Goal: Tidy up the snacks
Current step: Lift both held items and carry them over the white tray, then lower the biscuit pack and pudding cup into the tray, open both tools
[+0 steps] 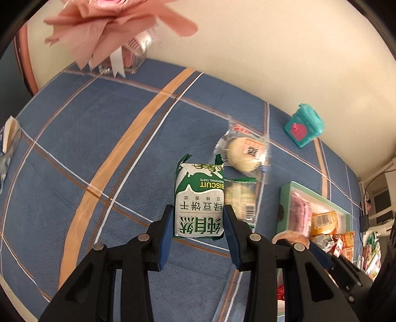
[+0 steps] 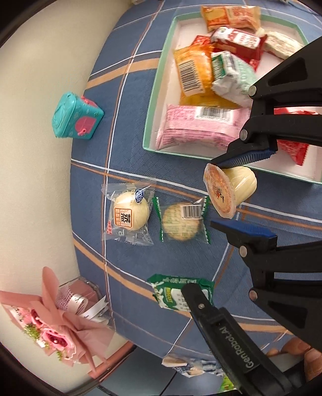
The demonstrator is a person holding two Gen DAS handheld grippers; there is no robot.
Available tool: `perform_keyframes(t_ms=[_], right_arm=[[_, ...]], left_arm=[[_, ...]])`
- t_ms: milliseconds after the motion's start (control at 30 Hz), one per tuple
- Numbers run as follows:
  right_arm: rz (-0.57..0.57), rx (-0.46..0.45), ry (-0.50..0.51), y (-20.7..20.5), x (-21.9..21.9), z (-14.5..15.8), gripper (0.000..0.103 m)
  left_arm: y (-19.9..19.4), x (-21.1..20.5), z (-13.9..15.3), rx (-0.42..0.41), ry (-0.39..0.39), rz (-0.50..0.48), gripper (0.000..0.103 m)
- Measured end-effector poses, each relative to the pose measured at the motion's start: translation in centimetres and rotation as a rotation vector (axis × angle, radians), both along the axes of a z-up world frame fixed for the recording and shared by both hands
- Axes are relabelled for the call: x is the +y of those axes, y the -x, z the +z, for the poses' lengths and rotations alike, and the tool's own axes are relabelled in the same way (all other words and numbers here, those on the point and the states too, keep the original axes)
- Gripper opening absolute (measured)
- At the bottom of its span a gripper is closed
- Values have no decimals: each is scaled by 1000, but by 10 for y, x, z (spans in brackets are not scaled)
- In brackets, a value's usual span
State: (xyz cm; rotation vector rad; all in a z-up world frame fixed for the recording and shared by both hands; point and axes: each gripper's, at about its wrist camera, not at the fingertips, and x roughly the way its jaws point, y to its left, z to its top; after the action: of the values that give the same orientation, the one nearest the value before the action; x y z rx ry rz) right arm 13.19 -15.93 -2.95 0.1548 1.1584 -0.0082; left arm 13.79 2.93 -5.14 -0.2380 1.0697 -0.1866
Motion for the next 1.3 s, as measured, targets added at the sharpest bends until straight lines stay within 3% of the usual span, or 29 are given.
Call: perform_keyframes(t_ms=[300,533,1033,1300], right_arm=[[-99,-26,-9,31,-31,16,44],[-202,-58,-19,54,-73,31,44],[-466,-91,-60,110,-183,41,44],[-532,-107,-65,134,-214,46,44]], left_arm=[[17,-23,19,-53,-8,-51,41],[33,-54,29,-62,67,-157,41],[74,-164,39,-97,-4,-404,41],[101,-215,36,-115,-56,-540,38]])
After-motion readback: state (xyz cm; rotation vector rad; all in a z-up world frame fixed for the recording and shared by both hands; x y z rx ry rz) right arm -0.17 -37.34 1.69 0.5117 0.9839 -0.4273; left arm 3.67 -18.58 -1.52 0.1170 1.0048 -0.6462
